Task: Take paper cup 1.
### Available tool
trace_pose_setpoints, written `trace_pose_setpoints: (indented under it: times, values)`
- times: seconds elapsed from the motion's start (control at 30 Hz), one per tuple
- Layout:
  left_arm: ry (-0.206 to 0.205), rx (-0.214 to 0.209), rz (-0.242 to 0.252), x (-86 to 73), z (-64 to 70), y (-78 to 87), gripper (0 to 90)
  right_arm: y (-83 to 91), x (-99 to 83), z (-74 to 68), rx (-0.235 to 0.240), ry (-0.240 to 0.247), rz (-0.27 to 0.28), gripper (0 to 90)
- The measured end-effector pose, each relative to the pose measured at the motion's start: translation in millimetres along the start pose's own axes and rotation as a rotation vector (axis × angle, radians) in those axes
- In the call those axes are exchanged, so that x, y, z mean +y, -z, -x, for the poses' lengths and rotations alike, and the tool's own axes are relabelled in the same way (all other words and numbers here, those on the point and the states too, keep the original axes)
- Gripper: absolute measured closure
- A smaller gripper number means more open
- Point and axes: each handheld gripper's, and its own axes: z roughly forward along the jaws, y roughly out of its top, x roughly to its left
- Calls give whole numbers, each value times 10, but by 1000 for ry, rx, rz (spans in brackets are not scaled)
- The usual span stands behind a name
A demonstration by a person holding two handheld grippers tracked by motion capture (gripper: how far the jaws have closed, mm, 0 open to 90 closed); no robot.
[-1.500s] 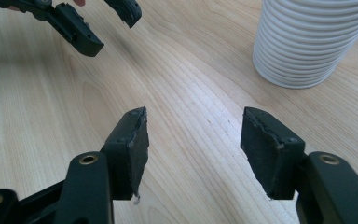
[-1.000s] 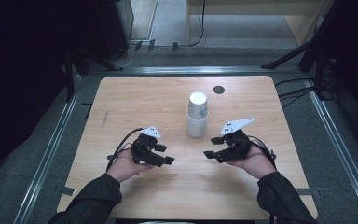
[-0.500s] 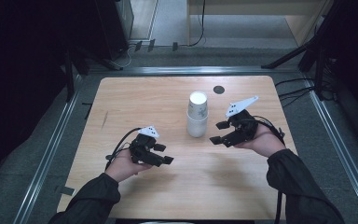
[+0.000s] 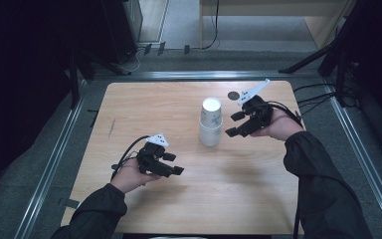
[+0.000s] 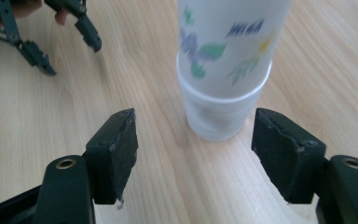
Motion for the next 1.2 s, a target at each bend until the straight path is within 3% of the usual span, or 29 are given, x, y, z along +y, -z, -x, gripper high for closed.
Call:
trace_pose_setpoints:
  times: [0.17,0.27,0.4,0.63,0.83,1.1,1.2]
  values:
    - [1,2,-12,-11,-2,-8,332,-8,155,82,19,10,-16,307]
    - [-3,1,-15,-9,1,-17,332,-13,268,132,14,-26,-79,291]
    - [-8,-5,-11,-6,12,-11,332,-32,396,147,-5,22,-129,260]
    - [-7,-5,-10,-11,9,-6,332,-98,615,140,8,50,-160,254]
    - [-2,-8,-15,-13,-12,-15,331,-204,770,129,-7,76,-240,248]
    - [-1,-22,13,1,-14,51,330,-305,925,115,-23,121,-253,280]
    - [9,-17,15,-8,-40,64,326,-305,941,110,-9,111,-259,294]
